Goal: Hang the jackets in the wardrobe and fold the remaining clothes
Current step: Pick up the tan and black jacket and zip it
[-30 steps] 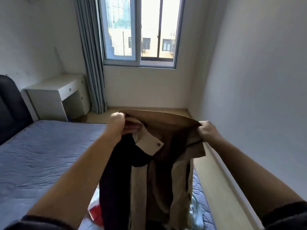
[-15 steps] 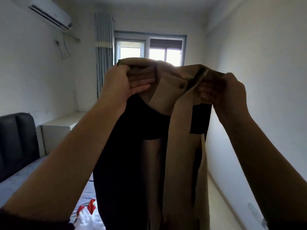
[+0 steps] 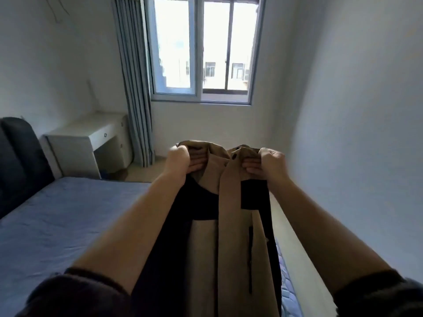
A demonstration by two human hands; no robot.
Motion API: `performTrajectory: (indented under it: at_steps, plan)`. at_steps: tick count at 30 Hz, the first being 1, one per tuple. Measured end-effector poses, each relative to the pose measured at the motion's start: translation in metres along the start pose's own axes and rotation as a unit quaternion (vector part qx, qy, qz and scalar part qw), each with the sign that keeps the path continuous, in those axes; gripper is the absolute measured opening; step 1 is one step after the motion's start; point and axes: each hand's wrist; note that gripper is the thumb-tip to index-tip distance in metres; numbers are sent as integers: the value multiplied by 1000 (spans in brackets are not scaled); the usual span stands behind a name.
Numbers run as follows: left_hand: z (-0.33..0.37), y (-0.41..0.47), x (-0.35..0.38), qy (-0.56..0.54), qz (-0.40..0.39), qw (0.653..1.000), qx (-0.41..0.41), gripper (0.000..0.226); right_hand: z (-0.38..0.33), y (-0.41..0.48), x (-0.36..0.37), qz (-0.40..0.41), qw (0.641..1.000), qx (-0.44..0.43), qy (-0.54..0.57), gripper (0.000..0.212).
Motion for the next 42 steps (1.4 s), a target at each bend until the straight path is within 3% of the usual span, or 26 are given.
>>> performTrajectory:
  at_steps: [4, 8, 15, 27, 30, 32, 36, 40, 42]
  plan:
    - [-107, 69, -14, 164, -42, 978, -124, 36, 108, 61, 11, -94, 979, 129, -125, 17]
    - [-242, 92, -52, 302, -46, 926, -222, 46, 239, 65, 8, -158, 936, 198, -244, 56]
    - [-422, 24, -123, 344, 3, 877, -335, 39, 427, -18, -15, -189, 878, 306, -317, 57]
    - [-639, -146, -173, 310, 12, 806, -504, 21, 619, -184, -64, -242, 743, 469, -411, 42]
    - [-677, -166, -177, 278, 31, 782, -557, 17, 653, -204, -65, -203, 736, 448, -466, 41]
    - [-701, -171, -179, 251, 38, 760, -598, 14, 672, -209, -64, -212, 720, 377, -542, 45]
    - [-738, -176, -173, 162, 79, 739, -649, 17, 706, -198, -60, -376, 623, 140, -672, 68]
    - [-761, -178, -168, 57, 186, 724, -662, 22, 721, -178, -53, -431, 577, 88, -688, 77]
    - [-769, -179, -165, -14, 240, 727, -644, 33, 724, -174, -53, -422, 573, 86, -697, 63]
Point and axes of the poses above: each hand's wrist, its own y-axis towards the middle knuckle, its own x-axis out of the palm, z = x × y, and after that the axes turned 2 degrees about x, right-handed
